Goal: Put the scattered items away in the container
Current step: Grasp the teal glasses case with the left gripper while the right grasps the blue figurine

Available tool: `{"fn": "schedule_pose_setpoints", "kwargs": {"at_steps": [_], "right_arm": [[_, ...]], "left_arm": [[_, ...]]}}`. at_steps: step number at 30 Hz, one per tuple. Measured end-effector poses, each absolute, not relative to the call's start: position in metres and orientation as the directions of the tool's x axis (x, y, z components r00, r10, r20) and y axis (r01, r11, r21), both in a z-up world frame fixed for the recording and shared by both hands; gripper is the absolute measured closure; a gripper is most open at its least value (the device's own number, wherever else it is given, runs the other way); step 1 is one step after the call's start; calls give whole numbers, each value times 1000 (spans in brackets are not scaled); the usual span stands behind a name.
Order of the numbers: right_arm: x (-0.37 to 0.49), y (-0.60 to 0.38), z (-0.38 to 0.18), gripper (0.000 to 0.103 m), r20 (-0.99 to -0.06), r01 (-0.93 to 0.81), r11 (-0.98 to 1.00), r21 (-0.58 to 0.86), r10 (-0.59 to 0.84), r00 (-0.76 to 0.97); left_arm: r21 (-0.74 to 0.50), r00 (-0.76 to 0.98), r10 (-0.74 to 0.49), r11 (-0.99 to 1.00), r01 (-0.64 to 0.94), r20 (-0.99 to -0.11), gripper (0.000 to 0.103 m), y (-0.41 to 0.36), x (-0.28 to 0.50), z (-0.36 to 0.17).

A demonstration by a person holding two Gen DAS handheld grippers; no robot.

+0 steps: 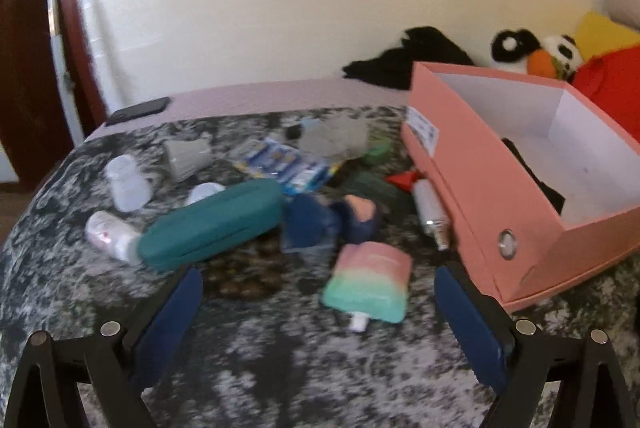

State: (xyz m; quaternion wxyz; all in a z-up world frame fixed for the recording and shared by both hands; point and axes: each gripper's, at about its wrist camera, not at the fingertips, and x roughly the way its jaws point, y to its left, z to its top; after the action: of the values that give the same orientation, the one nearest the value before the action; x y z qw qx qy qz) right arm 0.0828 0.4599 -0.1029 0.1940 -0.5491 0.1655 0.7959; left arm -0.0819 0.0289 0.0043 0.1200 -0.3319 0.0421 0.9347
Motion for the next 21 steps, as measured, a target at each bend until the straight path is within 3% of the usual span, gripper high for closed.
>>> {"fn": "schedule_pose_setpoints", "kwargs": {"at_steps": [2,3,6,12,14,15,16,17,18,19,20,21], "right_arm": [[88,453,-107,50,-933,-456,-887,77,97,-346],[91,449,-99,88,-920,-438,-892,111,75,-386],[93,439,-47,88,-861,-426,-891,155,90,-501],[56,407,133,88,-534,-300,-919,254,125,-836],[24,402,167,82,-468,-292,-916,275,138,-873],[6,400,176,65,-457,-306,-909,282,153,-876],[-6,396,174,19,-482,-365,-895,258,208,-851],[-18,391,172,3,-505,-421,-877,231,262,-822],[-31,387,169,5,-527,-476,-855,204,314,-790],[-43,383,167,14,-546,-529,-831,174,365,-754],[-51,376,163,14,-554,-557,-814,165,391,-735],[-42,358,154,11,-516,-495,-836,237,323,-793]], "left_arm": [[-8,-755,183,-973,-229,-630,6,15,-80,8],[-3,-760,170,-976,-216,-627,6,9,-79,9],[0,-771,137,-985,-174,-622,6,-10,-80,12],[2,-783,69,-996,-89,-618,6,-47,-85,14],[4,-786,48,-998,-64,-616,6,-57,-86,15],[0,-786,42,-999,-53,-616,6,-63,-87,16],[-3,-786,36,-999,-43,-618,6,-68,-88,16],[-5,-784,30,-999,-34,-620,6,-73,-89,16],[-7,-783,23,-1000,-25,-622,6,-78,-90,16],[-6,-781,17,-1000,-17,-624,6,-82,-91,16],[-2,-779,11,-1000,-13,-626,6,-86,-93,15],[3,-777,4,-1000,-8,-630,6,-89,-95,14]]}}
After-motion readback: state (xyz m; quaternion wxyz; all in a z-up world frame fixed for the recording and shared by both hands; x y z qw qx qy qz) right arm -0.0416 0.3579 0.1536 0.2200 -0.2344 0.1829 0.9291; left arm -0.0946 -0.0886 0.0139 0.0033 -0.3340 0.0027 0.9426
